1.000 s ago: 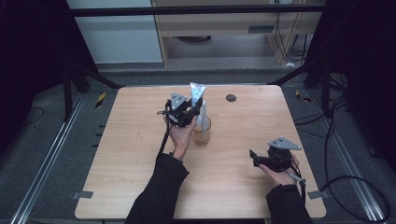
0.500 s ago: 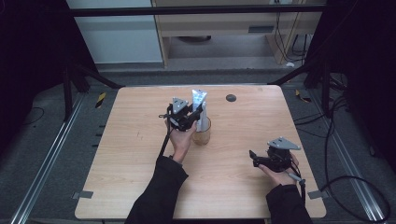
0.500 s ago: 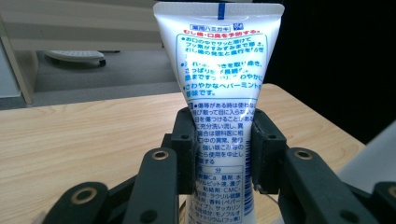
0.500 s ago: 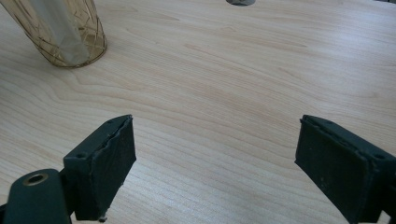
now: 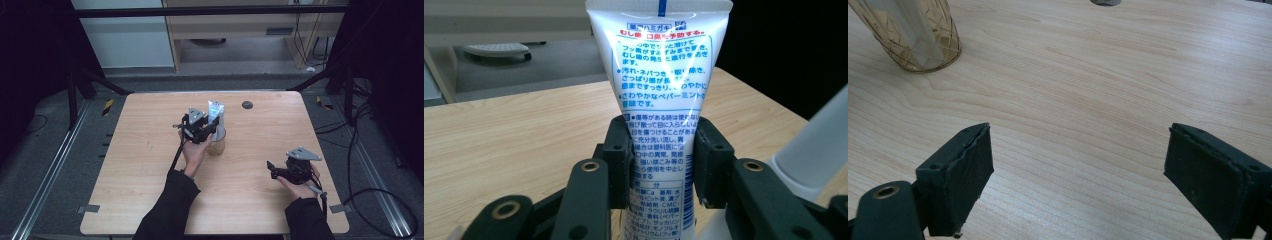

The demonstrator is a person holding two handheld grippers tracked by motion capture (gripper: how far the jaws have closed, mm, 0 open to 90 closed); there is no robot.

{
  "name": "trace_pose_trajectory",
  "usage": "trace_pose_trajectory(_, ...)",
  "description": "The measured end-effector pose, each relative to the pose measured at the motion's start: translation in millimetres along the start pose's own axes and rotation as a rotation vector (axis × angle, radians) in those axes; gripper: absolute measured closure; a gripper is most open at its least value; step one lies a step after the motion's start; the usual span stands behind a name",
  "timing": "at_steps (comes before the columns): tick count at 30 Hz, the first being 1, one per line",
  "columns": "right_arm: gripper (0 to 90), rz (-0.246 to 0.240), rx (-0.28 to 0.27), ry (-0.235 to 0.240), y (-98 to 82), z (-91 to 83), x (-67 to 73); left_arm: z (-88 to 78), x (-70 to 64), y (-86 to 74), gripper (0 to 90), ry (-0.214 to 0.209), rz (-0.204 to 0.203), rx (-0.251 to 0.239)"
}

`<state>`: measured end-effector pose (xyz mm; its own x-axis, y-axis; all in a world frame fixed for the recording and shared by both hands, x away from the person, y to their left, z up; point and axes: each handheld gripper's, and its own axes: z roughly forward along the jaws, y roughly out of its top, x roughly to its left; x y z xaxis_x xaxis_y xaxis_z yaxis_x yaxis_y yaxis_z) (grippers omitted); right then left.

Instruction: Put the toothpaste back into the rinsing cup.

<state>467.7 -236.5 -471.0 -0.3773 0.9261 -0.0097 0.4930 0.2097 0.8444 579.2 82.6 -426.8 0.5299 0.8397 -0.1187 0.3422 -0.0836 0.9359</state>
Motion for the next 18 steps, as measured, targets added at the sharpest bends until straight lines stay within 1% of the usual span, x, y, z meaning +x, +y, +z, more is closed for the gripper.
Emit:
trace_pose_trajectory(4,12.1,0.002,0.000,-0.001,0.0,0.0,0.2,-2.3,-0.7,-3.1,62.6,-0.003,0.022,0.019)
trace_pose_trajectory(7,12.1,0.003,0.002,-0.002,0.0,0.0,0.7,-3.9,-1.0,-5.4,62.2,-0.005,0.032,0.032)
trace_pose_trajectory(12,12.1,0.003,-0.001,-0.002,0.3,-0.2,0.4,-7.8,0.4,-10.1,60.5,-0.002,0.050,0.073)
trace_pose_trajectory(14,12.1,0.001,-0.001,-0.002,0.3,-0.3,0.3,-9.0,0.7,-11.9,58.2,-0.003,0.068,0.094)
trace_pose_trajectory(15,12.2,0.003,-0.001,-0.002,0.3,-0.4,0.7,-10.0,0.7,-12.7,57.7,-0.011,0.075,0.099)
trace_pose_trajectory(17,12.1,0.002,-0.002,-0.001,0.5,-0.4,1.1,-11.2,0.4,-13.9,56.4,-0.012,0.083,0.119)
trace_pose_trajectory(18,12.1,0.004,-0.002,0.000,0.6,-0.4,1.4,-11.4,0.0,-14.9,56.8,-0.012,0.081,0.118)
